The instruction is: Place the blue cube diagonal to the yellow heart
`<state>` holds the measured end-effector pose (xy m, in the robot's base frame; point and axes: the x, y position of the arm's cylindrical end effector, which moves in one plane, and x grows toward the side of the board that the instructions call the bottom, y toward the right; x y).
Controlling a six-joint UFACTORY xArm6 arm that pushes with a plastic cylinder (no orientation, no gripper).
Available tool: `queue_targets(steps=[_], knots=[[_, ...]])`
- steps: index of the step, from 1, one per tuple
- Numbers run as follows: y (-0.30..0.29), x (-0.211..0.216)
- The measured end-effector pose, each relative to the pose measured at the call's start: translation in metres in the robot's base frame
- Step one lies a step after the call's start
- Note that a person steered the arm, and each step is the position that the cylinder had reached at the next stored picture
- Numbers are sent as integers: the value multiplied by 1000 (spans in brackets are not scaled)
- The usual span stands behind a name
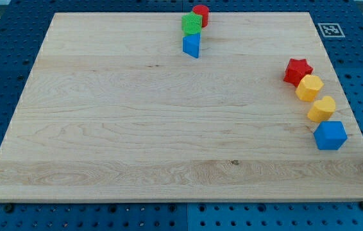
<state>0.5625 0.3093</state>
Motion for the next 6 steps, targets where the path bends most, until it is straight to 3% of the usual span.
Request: queue_targets(steps=[1,6], knots=[[-10,-27],[-93,-31]])
